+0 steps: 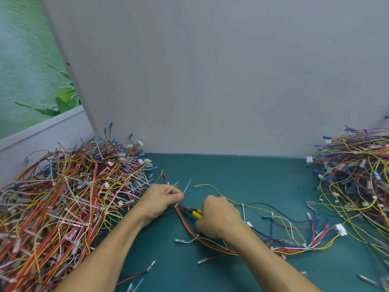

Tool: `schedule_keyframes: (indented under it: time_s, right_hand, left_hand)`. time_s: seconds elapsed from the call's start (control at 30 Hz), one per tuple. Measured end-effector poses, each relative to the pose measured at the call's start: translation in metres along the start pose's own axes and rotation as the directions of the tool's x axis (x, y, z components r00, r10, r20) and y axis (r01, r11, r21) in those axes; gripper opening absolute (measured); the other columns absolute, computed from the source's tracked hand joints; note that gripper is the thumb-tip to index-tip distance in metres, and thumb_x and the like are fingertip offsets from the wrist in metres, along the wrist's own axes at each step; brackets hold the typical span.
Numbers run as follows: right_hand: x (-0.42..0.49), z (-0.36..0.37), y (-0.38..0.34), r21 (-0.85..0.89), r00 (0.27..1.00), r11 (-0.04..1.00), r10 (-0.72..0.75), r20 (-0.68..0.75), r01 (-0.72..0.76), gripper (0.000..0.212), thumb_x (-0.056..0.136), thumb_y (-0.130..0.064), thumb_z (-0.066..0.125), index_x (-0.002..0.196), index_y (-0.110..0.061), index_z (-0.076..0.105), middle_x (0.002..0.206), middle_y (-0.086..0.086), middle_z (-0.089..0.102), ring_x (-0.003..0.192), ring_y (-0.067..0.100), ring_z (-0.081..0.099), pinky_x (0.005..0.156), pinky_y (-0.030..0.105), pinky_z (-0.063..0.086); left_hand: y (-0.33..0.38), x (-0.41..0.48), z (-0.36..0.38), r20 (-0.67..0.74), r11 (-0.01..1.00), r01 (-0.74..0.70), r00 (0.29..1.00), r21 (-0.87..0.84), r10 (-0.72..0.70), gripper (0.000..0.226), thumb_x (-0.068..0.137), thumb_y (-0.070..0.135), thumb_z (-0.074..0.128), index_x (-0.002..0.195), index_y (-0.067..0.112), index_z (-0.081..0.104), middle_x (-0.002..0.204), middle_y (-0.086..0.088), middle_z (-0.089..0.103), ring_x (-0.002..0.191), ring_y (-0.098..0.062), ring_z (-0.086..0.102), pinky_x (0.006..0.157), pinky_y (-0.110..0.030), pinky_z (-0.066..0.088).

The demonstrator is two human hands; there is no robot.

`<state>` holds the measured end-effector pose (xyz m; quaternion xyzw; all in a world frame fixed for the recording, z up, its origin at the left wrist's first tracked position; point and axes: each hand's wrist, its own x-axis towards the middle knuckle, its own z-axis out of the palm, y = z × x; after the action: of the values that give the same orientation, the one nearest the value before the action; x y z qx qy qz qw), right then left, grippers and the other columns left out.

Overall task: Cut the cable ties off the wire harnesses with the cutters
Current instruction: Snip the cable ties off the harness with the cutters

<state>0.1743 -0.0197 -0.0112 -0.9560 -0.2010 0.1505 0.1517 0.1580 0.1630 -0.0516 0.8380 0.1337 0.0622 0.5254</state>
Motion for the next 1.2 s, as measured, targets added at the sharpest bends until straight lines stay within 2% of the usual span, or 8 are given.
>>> schedule_keyframes:
  time_s: [0.13, 0.23, 0.37, 0.57, 0.73, 0.87, 1.1, 1.2]
  right_hand:
    - [0.0, 0.001, -0.002, 0.017, 1.0, 1.0, 0.009, 0.009, -0.009, 0.022, 0.078, -0.023, 0.06, 0.071, -0.017, 0.041, 0.073, 0.001, 0.042, 0.077, 0.029, 0.048, 0.064, 0.03, 0.036]
    - [0.001, 0.002, -0.004, 0.022, 1.0, 1.0, 0.005, -0.001, -0.005, 0.018, 0.079, -0.023, 0.06, 0.076, -0.016, 0.044, 0.084, 0.006, 0.049, 0.079, 0.03, 0.047, 0.066, 0.03, 0.037]
    - [0.003, 0.003, -0.004, 0.009, 1.0, 1.0, 0.004, -0.011, -0.004, 0.017, 0.079, -0.022, 0.06, 0.076, -0.016, 0.044, 0.085, 0.007, 0.048, 0.078, 0.031, 0.046, 0.066, 0.03, 0.037]
    - [0.001, 0.006, -0.003, -0.034, 0.998, 0.999, -0.042, -0.055, 0.04, 0.012, 0.082, -0.02, 0.059, 0.081, -0.015, 0.048, 0.085, 0.009, 0.05, 0.081, 0.032, 0.05, 0.065, 0.031, 0.037]
    - [-0.001, 0.009, -0.005, -0.093, 0.992, 0.992, -0.091, -0.092, 0.082, 0.024, 0.084, -0.015, 0.055, 0.071, -0.013, 0.036, 0.086, 0.01, 0.05, 0.095, 0.034, 0.06, 0.064, 0.033, 0.036]
    - [-0.003, 0.008, -0.007, -0.135, 0.987, 0.984, -0.129, -0.095, 0.116, 0.013, 0.086, -0.013, 0.053, 0.082, -0.015, 0.04, 0.106, 0.013, 0.059, 0.1, 0.034, 0.059, 0.066, 0.033, 0.037]
    - [-0.005, 0.012, -0.007, -0.172, 0.982, 0.976, -0.151, -0.11, 0.13, 0.007, 0.087, -0.009, 0.05, 0.085, -0.015, 0.047, 0.106, 0.014, 0.059, 0.1, 0.035, 0.059, 0.067, 0.034, 0.037]
    - [-0.003, 0.015, -0.008, -0.199, 0.98, 0.972, -0.153, -0.124, 0.127, 0.014, 0.087, -0.008, 0.049, 0.098, -0.011, 0.058, 0.107, 0.014, 0.06, 0.1, 0.035, 0.06, 0.067, 0.035, 0.038]
  left_hand:
    - [-0.001, 0.0, 0.0, -0.006, 1.0, 0.011, 1.0, -0.009, -0.011, 0.012, 0.084, 0.017, 0.071, 0.079, 0.005, 0.071, 0.041, 0.012, 0.039, 0.036, -0.001, 0.027, 0.037, -0.012, 0.022]
    - [-0.001, 0.0, 0.0, -0.004, 1.0, 0.015, 1.0, -0.018, -0.015, 0.013, 0.084, 0.016, 0.071, 0.08, 0.004, 0.07, 0.043, 0.011, 0.04, 0.037, -0.002, 0.027, 0.037, -0.012, 0.021]
    - [-0.002, -0.001, -0.001, 0.005, 0.997, 0.037, 0.999, -0.062, -0.036, 0.012, 0.084, 0.017, 0.071, 0.077, 0.008, 0.07, 0.048, 0.0, 0.037, 0.04, -0.009, 0.022, 0.038, -0.018, 0.017]
    - [0.0, -0.002, 0.001, -0.011, 0.997, 0.03, 0.999, -0.071, -0.031, 0.011, 0.085, 0.013, 0.069, 0.074, 0.01, 0.068, 0.041, 0.011, 0.042, 0.034, -0.003, 0.027, 0.035, -0.014, 0.022]
    - [0.002, -0.001, 0.003, -0.043, 1.0, 0.022, 0.999, 0.005, -0.022, 0.012, 0.085, 0.015, 0.068, 0.074, 0.012, 0.068, 0.039, 0.013, 0.046, 0.033, 0.0, 0.035, 0.036, -0.01, 0.025]
    - [0.002, -0.001, 0.004, -0.054, 1.0, 0.026, 0.998, 0.013, -0.025, 0.012, 0.085, 0.017, 0.068, 0.074, 0.012, 0.069, 0.038, 0.013, 0.045, 0.033, 0.0, 0.035, 0.036, -0.009, 0.024]
    - [0.001, -0.002, 0.005, -0.083, 0.997, 0.009, 0.997, 0.075, -0.002, 0.014, 0.084, 0.019, 0.069, 0.07, 0.014, 0.068, 0.042, 0.013, 0.048, 0.038, 0.0, 0.036, 0.041, -0.012, 0.026]
    - [0.002, -0.003, 0.004, -0.104, 0.992, 0.005, 0.995, 0.123, 0.008, 0.018, 0.086, 0.019, 0.064, 0.068, 0.016, 0.063, 0.043, 0.013, 0.048, 0.04, -0.001, 0.036, 0.044, -0.019, 0.026]
